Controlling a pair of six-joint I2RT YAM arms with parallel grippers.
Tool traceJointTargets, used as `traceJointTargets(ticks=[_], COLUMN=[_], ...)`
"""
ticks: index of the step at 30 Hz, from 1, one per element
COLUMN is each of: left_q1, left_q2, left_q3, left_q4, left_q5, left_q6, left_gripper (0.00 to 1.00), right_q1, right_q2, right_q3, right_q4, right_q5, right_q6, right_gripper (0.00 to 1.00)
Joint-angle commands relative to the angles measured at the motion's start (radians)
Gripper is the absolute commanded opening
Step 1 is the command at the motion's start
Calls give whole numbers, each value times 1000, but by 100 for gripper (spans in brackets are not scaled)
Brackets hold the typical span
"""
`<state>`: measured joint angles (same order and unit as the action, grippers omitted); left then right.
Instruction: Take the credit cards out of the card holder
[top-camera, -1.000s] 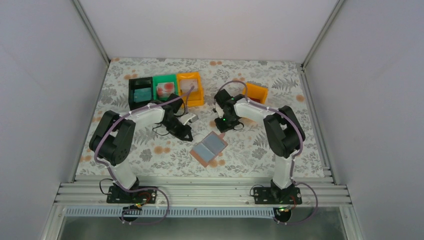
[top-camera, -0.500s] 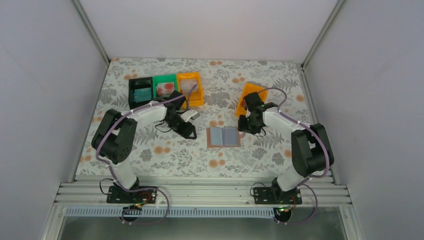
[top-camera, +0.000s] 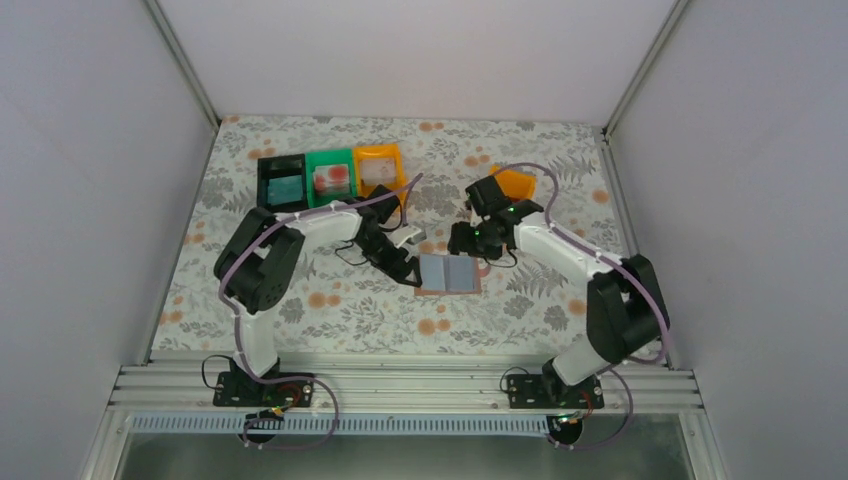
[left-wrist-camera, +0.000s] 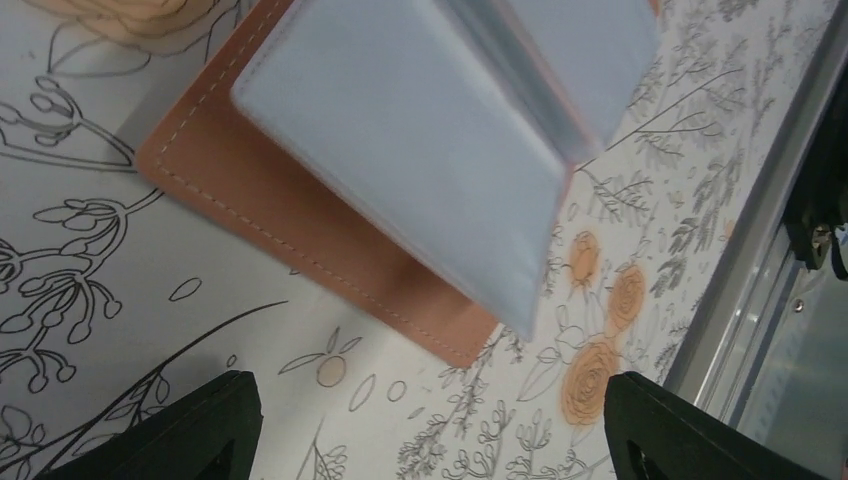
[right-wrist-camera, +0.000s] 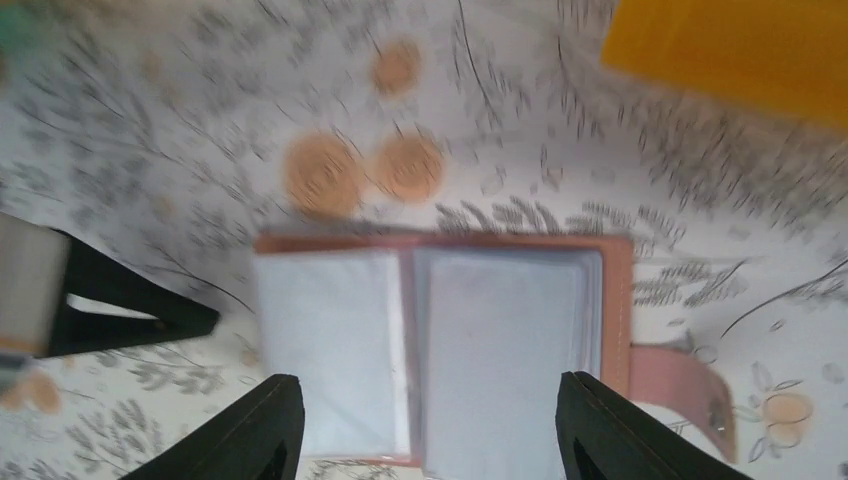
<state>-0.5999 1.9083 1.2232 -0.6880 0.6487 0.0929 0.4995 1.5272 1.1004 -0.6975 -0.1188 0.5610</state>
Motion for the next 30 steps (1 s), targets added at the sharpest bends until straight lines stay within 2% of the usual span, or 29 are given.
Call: traceJointTargets(ticks=[1, 8, 16, 23, 27, 30], left_q1=[3, 1, -11, -11, -11, -11], left_q2=[52, 126, 159, 198, 214, 214], left_q3=[32, 82, 97, 99, 102, 102], left_q4=[2, -7, -15, -16, -18, -19], left_q5=[25, 14, 4, -5, -5, -6], left_q6=[-28, -36, -40, -43, -41, -39], left_gripper=[85, 78, 65, 48, 32, 30], right_q1=[6, 6, 6, 7, 6, 7], right_q2=[55, 124, 160, 168, 161, 153], right_q3=[-44, -74, -152, -148, -145, -135], right_q4=[41, 30, 104, 141, 153, 147], right_q5=[-83, -52, -106, -162, -201, -211], right_q6=[21, -5, 5, -8, -20, -25], right_gripper=[65, 64, 65, 57, 53, 52])
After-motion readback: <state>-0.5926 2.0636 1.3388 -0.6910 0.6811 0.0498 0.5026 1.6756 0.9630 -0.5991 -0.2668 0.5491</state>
